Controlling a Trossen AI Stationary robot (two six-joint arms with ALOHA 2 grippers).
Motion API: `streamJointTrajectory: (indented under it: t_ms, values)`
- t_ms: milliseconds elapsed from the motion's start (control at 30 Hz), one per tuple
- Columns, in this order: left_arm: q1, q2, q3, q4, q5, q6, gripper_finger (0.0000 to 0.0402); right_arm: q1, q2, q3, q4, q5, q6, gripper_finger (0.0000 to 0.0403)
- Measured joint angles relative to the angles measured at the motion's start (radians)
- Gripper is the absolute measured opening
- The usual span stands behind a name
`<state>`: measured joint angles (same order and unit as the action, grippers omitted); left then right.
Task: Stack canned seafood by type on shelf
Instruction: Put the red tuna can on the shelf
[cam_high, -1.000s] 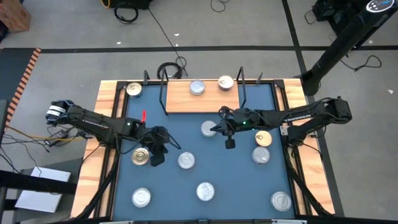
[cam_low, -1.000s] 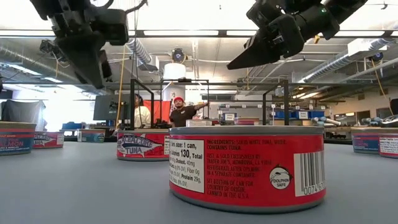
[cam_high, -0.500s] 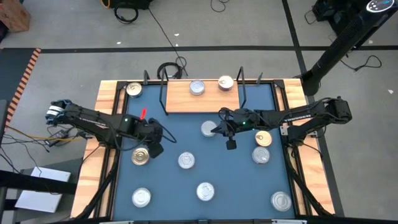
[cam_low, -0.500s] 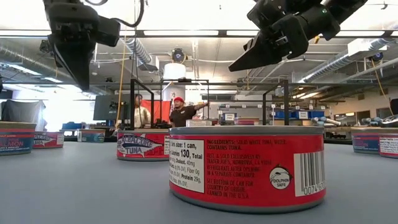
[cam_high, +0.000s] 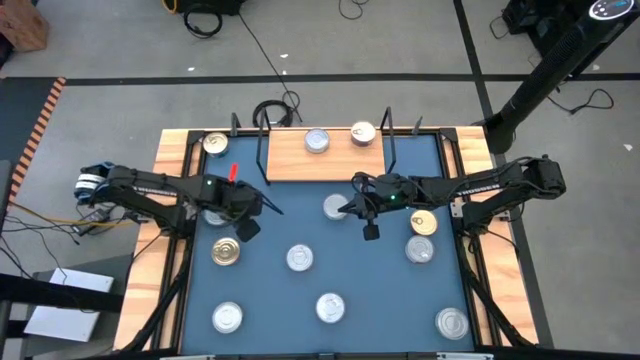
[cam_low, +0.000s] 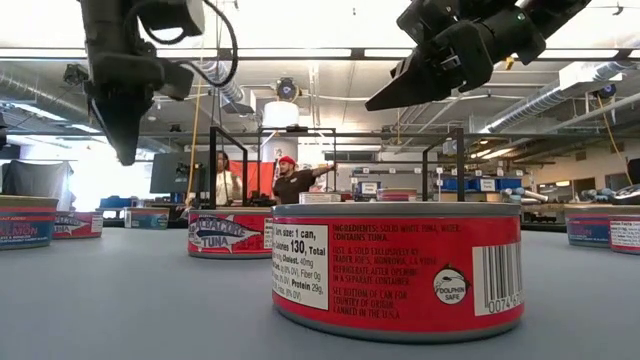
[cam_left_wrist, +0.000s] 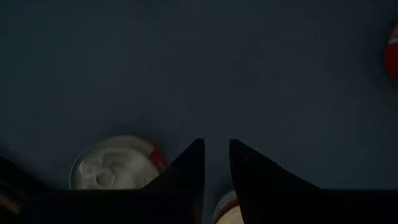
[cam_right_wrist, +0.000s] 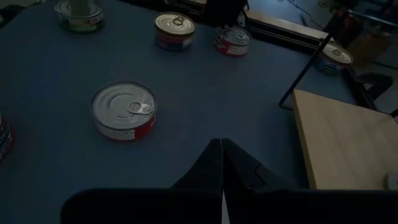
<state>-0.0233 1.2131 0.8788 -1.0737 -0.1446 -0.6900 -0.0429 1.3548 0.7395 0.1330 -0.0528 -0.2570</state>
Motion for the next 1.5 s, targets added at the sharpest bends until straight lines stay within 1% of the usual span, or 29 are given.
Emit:
streamJointTrajectory:
  t_ms: [133, 333, 467, 700, 767, 1000, 1167, 1367, 1500]
  values:
    - [0.026, 0.015, -0.022, -0.008, 0.009, -0.050, 0.0079, 0.000, 0.000, 0.000, 0.005, 0.000, 0.018, 0.0007]
    - [0.038, 0.040, -0.051, 0.014, 0.033, -0.072, 0.0081, 0.003, 0.000, 0.000, 0.008, 0.000, 0.030, 0.0007]
    - [0.038, 0.063, -0.066, -0.006, 0.033, -0.090, 0.0093, 0.003, 0.000, 0.001, 0.008, -0.001, 0.037, 0.0007]
    - [0.037, 0.134, -0.065, -0.047, -0.003, -0.100, 0.0116, 0.003, 0.000, 0.001, 0.009, -0.001, 0.037, 0.0007]
    - [0.037, 0.159, -0.065, -0.049, -0.023, -0.100, 0.0117, 0.003, 0.000, 0.001, 0.008, -0.001, 0.037, 0.0007]
    - [0.037, 0.243, -0.065, -0.055, -0.039, -0.100, 0.0117, 0.003, 0.000, 0.001, 0.008, -0.001, 0.037, 0.0007]
    - [0.037, 0.287, -0.065, -0.093, -0.071, -0.104, 0.0117, 0.003, 0.000, 0.001, 0.008, -0.001, 0.036, 0.0007]
    - [0.036, 0.300, -0.065, -0.094, -0.073, -0.104, 0.0117, 0.003, 0.000, 0.001, 0.007, -0.001, 0.034, 0.0007]
    - [0.035, 0.300, -0.065, -0.089, -0.055, -0.081, 0.0114, 0.003, 0.000, 0.001, 0.008, -0.001, 0.034, 0.0007]
